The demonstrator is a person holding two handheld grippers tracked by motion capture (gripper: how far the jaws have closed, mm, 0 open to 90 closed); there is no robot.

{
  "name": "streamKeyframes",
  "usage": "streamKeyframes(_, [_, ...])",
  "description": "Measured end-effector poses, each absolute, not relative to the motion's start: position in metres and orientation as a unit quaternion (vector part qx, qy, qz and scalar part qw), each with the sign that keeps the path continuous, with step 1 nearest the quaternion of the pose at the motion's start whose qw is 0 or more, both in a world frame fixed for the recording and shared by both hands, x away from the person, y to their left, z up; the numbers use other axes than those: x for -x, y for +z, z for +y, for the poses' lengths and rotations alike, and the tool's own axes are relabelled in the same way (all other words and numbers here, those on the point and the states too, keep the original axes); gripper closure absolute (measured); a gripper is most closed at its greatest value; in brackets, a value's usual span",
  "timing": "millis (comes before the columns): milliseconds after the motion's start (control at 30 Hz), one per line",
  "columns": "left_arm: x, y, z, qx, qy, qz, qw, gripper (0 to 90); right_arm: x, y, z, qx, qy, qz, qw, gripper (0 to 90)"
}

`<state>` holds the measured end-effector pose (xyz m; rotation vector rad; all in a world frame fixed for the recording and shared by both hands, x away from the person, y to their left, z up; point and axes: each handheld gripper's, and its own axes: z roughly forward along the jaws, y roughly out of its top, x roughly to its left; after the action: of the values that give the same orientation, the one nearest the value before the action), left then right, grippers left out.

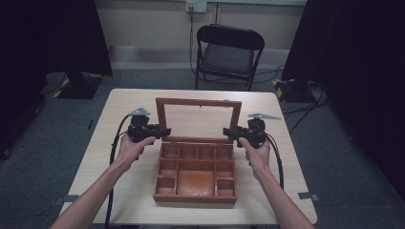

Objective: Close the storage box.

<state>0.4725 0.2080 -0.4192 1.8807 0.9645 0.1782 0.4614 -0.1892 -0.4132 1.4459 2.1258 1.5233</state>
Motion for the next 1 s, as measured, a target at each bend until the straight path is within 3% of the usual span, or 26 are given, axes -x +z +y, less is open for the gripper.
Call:
streamKeyframes(233, [-0.47,-0.419,0.209,-0.772,0.072,0.395,0.493,55.7,-0.46,-0.411,-0.189,-0.481,0.516,0.706,0.069,39.2])
streamKeyframes(467, [-0.467,-0.42,0.21,-0.769,0.068,0.396,0.497,55.5,-0.458,-0.408,-0.19,-0.475,0.515,0.709,0.075,45.1])
streamKeyframes(733, [-0.462,-0.415,0.21,-0.762,0.073,0.399,0.504,50.7,-0.453,-0.406,-0.191,-0.471,0.512,0.714,0.079,45.2])
streamKeyframes(1000, [-0.457,-0.41,0.216,-0.756,0.069,0.396,0.516,54.9,-0.449,-0.405,-0.193,-0.478,0.51,0.711,0.077,45.6])
